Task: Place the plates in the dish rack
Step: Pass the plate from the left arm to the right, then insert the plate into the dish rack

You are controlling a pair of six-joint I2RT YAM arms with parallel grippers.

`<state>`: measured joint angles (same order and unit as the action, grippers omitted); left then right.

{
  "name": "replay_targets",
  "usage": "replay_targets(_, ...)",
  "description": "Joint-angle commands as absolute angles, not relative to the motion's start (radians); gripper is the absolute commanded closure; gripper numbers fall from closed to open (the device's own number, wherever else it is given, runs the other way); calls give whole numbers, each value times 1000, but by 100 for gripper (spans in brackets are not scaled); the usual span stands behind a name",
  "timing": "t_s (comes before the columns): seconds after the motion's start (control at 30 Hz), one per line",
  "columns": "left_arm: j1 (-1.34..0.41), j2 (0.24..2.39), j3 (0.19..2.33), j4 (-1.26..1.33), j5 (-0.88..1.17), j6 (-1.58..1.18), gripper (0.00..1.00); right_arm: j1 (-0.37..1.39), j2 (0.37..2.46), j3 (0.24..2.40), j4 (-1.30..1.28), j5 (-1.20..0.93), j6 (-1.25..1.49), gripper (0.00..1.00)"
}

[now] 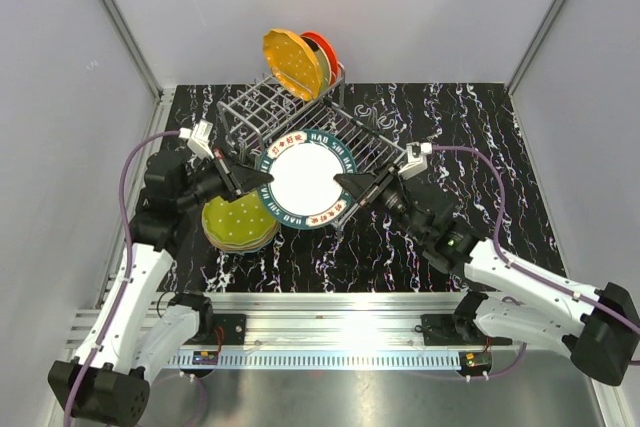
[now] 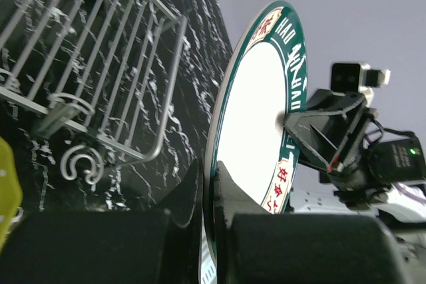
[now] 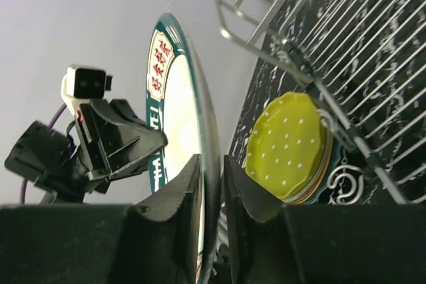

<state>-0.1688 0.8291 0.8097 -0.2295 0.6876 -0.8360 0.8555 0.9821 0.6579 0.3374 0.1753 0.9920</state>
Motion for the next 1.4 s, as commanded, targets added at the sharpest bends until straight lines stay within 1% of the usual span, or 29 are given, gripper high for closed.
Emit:
replay_targets(0.0,-176,801,824,-106,838,-916,100,858,1008,678,430,92,1045,73)
replay_targets(0.13,-170,773,824,-107,819,-899,100,853,1043,690,416,74,1068,71)
replay_targets(0.23,-169,765,825,-121,804,-873,100,850,1057,690,433,51,1077,75)
replay_targets(0.27,-169,765,833,-135,790,-861,100,848,1058,692,439,38,1078,78)
replay_targets(0.3,-169,765,838,-153,776,-827,100,850,1057,692,442,35,1078,85)
replay_targets(0.33,-169,770,842,-196,752,-810,100,850,1055,690,442,34,1081,88)
replay_targets(0.4,-169,776,853,-230,730,-767,79,845,1048,690,442,35,1083,98)
replay_targets(0.43,-167,781,851,-245,720,-756,67,845,1040,689,442,37,1081,100)
replay_targets(0.47,-167,787,851,-258,700,-746,53,845,1035,687,440,44,1081,100)
replay_targets(0.5,-167,793,850,-268,692,-724,32,844,1032,689,437,46,1081,100)
replay_targets(0.53,-167,805,851,-287,686,-715,26,845,1025,689,436,51,1078,100)
replay_targets(0.57,-167,813,853,-299,669,-707,24,845,1020,687,433,61,1072,100)
replay_targets(0.6,-167,819,854,-307,666,-693,18,844,1011,690,430,69,1069,100)
replay_targets(0.8,-167,859,917,-441,617,-609,1,844,1003,744,341,149,974,100)
replay_targets(0.97,-167,845,1057,-596,456,-482,1,844,1037,847,232,244,798,100)
replay_targets(1.1,-167,821,1152,-734,278,-408,1,841,1097,1009,149,322,594,100)
replay_targets(1.13,-167,810,1147,-739,193,-403,1,839,1109,1035,144,349,554,100)
replay_targets(1.23,-169,762,1077,-710,73,-391,1,825,1173,1158,129,397,389,100)
replay_targets(1.37,-182,742,986,-664,14,-376,1,815,1296,1355,129,436,134,100)
